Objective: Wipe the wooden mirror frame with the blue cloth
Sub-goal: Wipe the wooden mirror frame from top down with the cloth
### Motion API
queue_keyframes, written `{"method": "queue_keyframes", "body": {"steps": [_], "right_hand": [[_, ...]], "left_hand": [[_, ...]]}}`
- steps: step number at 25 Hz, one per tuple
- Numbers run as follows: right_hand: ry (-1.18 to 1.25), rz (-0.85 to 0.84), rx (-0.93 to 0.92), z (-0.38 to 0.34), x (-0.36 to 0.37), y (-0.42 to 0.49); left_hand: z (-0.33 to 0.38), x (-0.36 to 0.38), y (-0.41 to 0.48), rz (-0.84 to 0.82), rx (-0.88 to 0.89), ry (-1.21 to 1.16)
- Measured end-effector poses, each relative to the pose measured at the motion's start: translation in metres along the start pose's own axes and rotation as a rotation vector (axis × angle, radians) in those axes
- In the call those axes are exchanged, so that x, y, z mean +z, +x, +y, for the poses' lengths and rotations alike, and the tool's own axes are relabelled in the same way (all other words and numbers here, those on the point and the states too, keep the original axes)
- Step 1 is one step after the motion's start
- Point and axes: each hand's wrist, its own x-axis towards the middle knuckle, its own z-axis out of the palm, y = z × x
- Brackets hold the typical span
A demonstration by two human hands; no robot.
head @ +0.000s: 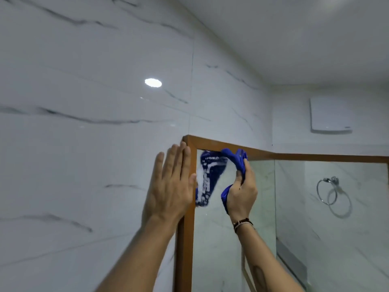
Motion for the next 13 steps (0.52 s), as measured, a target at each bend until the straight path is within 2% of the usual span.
{"method": "queue_keyframes", "body": {"steps": [3, 5, 8, 13], "right_hand": [[0.025, 0.102, 0.199, 0.029, 0.019, 0.036], [0.022, 0.074, 0.267, 0.047, 0.024, 0.047], [-0.040, -0.109, 0.282, 0.054, 0.039, 0.043], [0.031, -0.157, 0.235, 0.027, 0.043, 0.023]], "left_hand": [[0.004, 0.005, 0.003, 0.017, -0.005, 0.011], [0.005, 0.006, 0.003, 0.015, -0.008, 0.014], [0.006, 0.009, 0.003, 0.022, -0.015, 0.023], [0.008, 0.009, 0.005, 0.021, -0.029, -0.010]]}}
